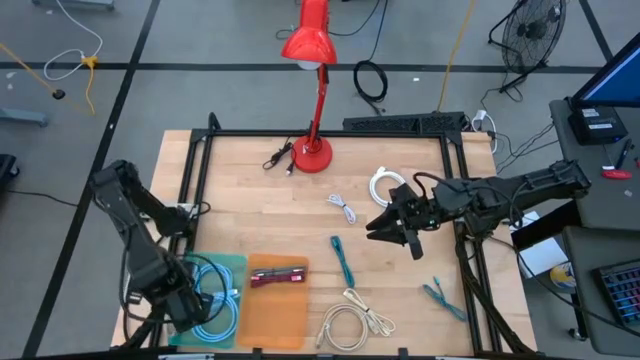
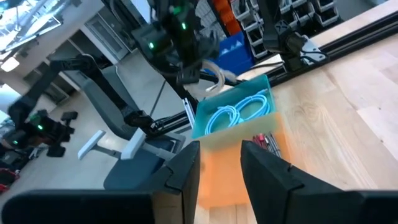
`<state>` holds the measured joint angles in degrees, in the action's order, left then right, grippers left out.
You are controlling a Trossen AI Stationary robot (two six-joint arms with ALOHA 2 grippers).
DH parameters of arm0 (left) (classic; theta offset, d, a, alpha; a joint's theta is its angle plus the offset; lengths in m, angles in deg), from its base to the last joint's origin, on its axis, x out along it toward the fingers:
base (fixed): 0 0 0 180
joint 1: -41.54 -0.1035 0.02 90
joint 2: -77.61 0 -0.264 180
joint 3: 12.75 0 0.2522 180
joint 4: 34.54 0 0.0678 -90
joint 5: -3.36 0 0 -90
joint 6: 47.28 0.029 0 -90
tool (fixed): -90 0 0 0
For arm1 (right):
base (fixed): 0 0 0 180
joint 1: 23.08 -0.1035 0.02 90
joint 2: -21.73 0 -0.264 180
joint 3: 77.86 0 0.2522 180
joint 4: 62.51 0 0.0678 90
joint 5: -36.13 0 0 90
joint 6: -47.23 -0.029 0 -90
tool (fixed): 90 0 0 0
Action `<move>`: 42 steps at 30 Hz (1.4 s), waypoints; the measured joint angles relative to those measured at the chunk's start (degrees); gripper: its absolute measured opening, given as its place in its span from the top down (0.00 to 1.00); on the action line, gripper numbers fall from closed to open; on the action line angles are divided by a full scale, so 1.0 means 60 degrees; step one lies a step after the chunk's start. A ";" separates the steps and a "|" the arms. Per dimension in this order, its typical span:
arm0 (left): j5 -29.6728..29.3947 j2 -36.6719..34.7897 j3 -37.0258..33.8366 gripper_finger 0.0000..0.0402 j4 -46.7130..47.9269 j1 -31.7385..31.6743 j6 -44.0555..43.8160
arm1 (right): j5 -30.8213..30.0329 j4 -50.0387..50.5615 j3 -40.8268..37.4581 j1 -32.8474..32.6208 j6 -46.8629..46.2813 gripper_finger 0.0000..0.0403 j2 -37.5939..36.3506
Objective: Pick & Place USB Port
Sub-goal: Put the top brown USB cable into the blue bin
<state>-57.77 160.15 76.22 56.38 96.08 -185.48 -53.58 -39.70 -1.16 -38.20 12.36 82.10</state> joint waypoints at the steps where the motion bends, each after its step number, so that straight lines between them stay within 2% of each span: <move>1: 0.0013 0.0000 -0.0262 0.97 -0.0488 0.0030 -0.0007 | -0.0002 -0.0034 0.0000 0.0000 0.0000 0.74 0.0004; 6: 0.0243 0.0103 -0.1234 0.97 -0.1857 0.0059 -0.0056 | 0.0004 -0.0163 0.0000 0.0000 0.0000 0.74 0.0001; 16: 0.0607 0.0255 -0.1399 0.97 -0.0924 0.0130 -0.0025 | 0.0000 -0.0188 0.0000 0.0000 0.0019 0.74 0.0004; 26: 0.0528 0.0255 -0.1408 0.97 -0.0911 0.0119 0.0052 | 0.0000 -0.0188 0.0000 0.0000 0.0033 0.74 0.0003; 34: 0.0733 0.0251 -0.2486 0.97 -0.2407 0.0112 0.0113 | 0.0000 -0.0184 0.0000 0.0000 0.0033 0.74 0.0004; 42: 0.0678 0.0251 -0.2849 0.96 -0.2523 0.0173 0.0096 | 0.0000 -0.0184 0.0000 0.0000 0.0003 0.74 0.0004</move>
<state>-53.70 161.66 59.12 41.24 97.12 -184.90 -53.57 -40.80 -1.16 -38.20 12.37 82.13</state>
